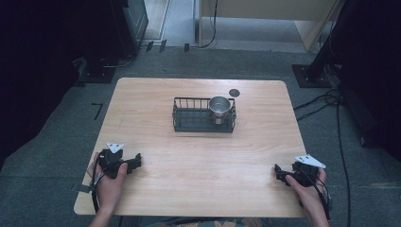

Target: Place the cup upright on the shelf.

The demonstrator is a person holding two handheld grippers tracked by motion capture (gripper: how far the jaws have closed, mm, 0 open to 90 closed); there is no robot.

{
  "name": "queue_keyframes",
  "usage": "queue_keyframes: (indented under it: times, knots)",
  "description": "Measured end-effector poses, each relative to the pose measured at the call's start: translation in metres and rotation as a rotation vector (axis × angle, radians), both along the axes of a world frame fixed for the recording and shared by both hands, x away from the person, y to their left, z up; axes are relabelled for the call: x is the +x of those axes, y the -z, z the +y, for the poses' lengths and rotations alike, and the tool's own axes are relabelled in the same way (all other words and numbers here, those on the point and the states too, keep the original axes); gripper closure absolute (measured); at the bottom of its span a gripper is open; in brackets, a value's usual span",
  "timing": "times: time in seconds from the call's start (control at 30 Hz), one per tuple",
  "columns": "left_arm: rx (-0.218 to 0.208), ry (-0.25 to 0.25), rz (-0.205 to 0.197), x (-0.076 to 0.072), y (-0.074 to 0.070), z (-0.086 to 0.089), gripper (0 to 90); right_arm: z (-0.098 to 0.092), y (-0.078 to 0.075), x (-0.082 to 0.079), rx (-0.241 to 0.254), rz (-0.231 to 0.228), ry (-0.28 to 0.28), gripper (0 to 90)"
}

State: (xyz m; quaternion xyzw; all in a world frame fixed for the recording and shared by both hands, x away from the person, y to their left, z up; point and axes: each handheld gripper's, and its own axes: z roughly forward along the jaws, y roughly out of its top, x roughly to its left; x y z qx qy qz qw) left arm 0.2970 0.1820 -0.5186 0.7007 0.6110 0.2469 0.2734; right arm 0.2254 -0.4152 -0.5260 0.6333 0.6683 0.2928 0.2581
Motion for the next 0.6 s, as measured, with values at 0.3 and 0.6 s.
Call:
queue_keyframes:
  times: [0.3, 0.6]
  knots:
    - [0.0, 0.0, 0.0, 0.0, 0.0, 0.0, 0.0, -0.0012, 0.0003, -0.0012, 0.002, 0.005, -0.001, 1.9]
    - [0.0, -0.001, 0.0, 0.0001, 0.0, 0.0, 0.0, -0.0011, 0.0002, -0.0009, 0.002, 0.008, 0.002, 0.9]
